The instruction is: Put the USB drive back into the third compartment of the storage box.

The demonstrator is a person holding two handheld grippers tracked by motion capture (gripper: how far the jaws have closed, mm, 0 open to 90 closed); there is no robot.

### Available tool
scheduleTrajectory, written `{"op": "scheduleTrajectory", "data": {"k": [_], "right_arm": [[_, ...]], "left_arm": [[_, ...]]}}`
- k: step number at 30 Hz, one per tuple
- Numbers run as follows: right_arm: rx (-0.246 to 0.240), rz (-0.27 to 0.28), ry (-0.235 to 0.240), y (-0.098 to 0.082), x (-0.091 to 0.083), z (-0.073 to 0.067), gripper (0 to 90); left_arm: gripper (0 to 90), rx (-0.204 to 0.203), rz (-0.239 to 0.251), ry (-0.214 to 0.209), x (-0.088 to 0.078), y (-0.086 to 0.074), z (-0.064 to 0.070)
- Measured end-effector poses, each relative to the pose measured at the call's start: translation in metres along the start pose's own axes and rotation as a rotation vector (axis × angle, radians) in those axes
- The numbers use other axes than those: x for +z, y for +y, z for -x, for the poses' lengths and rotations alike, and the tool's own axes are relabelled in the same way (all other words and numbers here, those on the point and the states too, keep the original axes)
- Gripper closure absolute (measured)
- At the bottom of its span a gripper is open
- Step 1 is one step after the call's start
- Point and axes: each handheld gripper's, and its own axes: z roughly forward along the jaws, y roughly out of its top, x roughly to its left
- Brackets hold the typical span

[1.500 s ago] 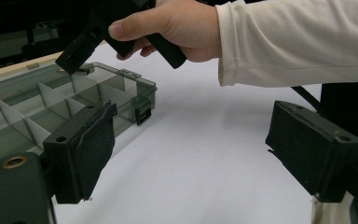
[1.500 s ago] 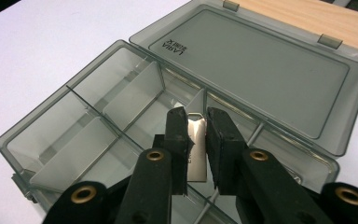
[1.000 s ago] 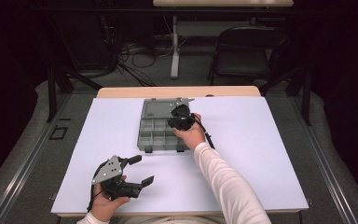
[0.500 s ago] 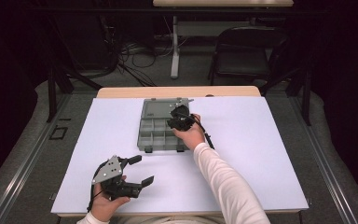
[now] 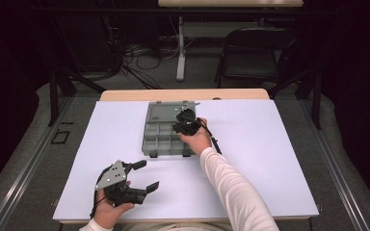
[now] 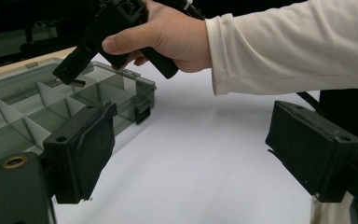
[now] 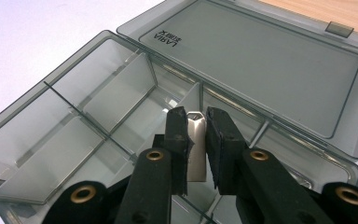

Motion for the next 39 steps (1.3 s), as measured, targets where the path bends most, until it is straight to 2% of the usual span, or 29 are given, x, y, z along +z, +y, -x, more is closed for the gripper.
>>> {"op": "scheduleTrajectory", "data": {"k": [8, 17, 26, 29, 34, 39], "right_arm": [[0.001, 0.003, 0.003, 0.0, -0.001, 0.001, 78.4], [0.007, 0.012, 0.008, 0.001, -0.003, 0.002, 73.2], [0.012, 0.012, 0.032, 0.0, -0.005, 0.003, 60.5], [0.007, -0.006, 0.049, 0.0, -0.007, 0.002, 55.4], [-0.01, 0.023, 0.063, 0.001, -0.013, 0.001, 49.9], [-0.03, 0.037, 0.057, 0.003, -0.021, 0.003, 45.9]], "left_arm": [[14.7, 0.0, 0.0, 0.0, 0.0, 0.0, 0.0], [14.8, 0.0, 0.001, 0.0, 0.0, 0.0, 0.0], [14.7, 0.0, 0.002, -0.001, 0.0, 0.0, 0.0], [14.7, -0.001, -0.001, 0.001, 0.001, 0.0, 0.0], [14.8, 0.0, -0.001, -0.002, 0.001, 0.001, 0.0], [14.7, 0.001, 0.002, -0.008, 0.003, 0.001, 0.0]]}}
